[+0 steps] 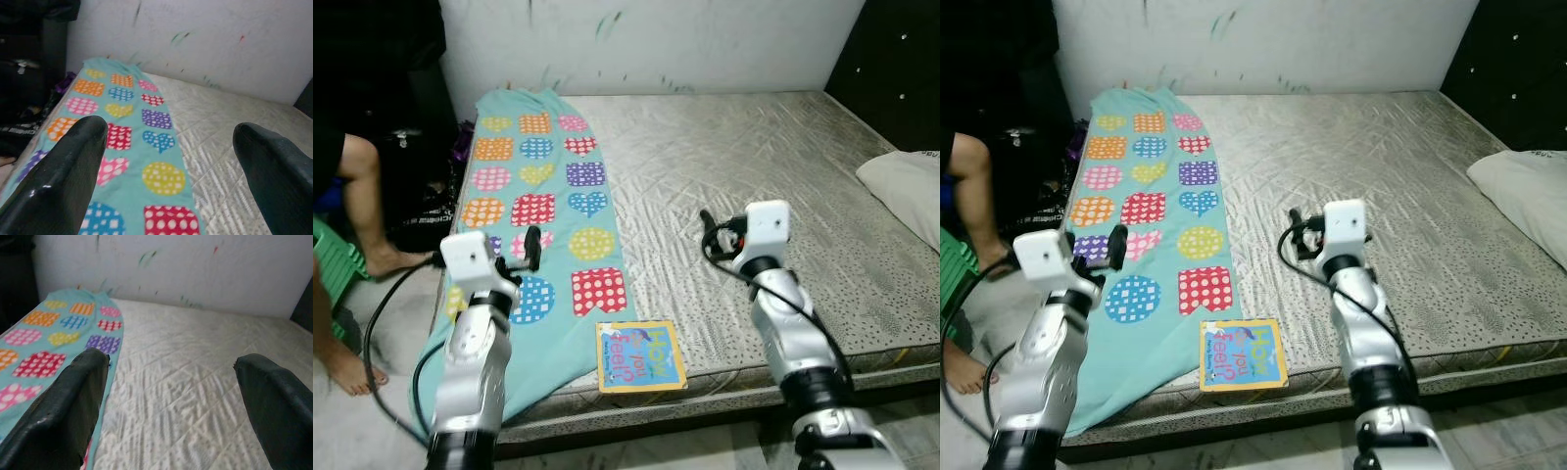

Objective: Clean up the room

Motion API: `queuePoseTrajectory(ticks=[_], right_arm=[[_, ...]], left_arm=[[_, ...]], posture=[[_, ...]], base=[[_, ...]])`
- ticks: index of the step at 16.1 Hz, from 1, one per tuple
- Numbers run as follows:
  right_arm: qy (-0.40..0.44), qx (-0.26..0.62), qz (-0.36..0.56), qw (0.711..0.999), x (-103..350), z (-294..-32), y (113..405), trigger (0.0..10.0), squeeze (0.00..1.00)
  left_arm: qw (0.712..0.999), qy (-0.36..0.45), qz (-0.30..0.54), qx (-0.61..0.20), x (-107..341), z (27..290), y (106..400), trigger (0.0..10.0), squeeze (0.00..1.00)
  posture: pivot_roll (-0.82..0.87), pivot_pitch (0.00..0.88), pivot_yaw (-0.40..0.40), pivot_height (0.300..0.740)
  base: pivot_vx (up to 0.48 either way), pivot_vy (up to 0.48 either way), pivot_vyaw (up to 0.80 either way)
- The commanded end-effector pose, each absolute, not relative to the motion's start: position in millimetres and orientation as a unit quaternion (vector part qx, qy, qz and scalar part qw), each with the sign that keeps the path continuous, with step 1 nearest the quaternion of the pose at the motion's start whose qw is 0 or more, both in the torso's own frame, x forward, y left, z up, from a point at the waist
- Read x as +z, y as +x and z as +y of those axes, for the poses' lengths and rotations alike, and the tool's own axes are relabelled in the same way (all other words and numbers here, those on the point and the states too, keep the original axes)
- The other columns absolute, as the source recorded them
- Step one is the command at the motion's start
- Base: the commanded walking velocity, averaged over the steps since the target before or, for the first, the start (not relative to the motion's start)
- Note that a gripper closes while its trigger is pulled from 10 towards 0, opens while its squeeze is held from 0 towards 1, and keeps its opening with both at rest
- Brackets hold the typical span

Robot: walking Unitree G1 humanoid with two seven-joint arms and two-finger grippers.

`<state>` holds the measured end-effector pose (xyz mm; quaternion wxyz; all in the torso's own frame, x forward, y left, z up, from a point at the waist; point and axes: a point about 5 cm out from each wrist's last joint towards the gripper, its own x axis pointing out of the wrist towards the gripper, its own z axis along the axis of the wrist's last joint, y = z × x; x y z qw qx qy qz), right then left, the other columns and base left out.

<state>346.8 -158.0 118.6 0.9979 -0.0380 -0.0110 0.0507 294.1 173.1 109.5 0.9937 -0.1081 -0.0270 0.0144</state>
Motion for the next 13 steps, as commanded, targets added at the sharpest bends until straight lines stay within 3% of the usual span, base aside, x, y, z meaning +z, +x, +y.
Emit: queuePoseTrajectory(ticks=[1, 10, 13], right_arm=[[-0.036, 0.056, -0.02, 0.998, 122.7, -154.8, 346.9, 10.0, 0.0], [-0.03, 0.073, 0.011, 0.997, 103.7, -145.2, 320.0, 10.0, 0.0], [-0.028, 0.077, 0.017, 0.996, 101.7, -143.8, 311.4, 10.0, 0.0]], left_arm=[[0.994, -0.103, -0.029, 0.013, 112.4, 173.0, 292.0, 10.0, 0.0], [0.996, -0.087, 0.025, -0.006, 89.3, 175.9, 267.5, 10.0, 0.0], [0.995, -0.09, 0.032, -0.01, 89.4, 172.9, 266.6, 10.0, 0.0]], posture=[[-0.03, 0.0, -0.038, 0.74], [-0.06, 0.165, -0.007, 0.74], [-0.07, 0.202, 0.0, 0.714]], base=[[0.0, 0.0, 0.0], [0.0, 0.0, 0.0], [0.0, 0.0, 0.0]])
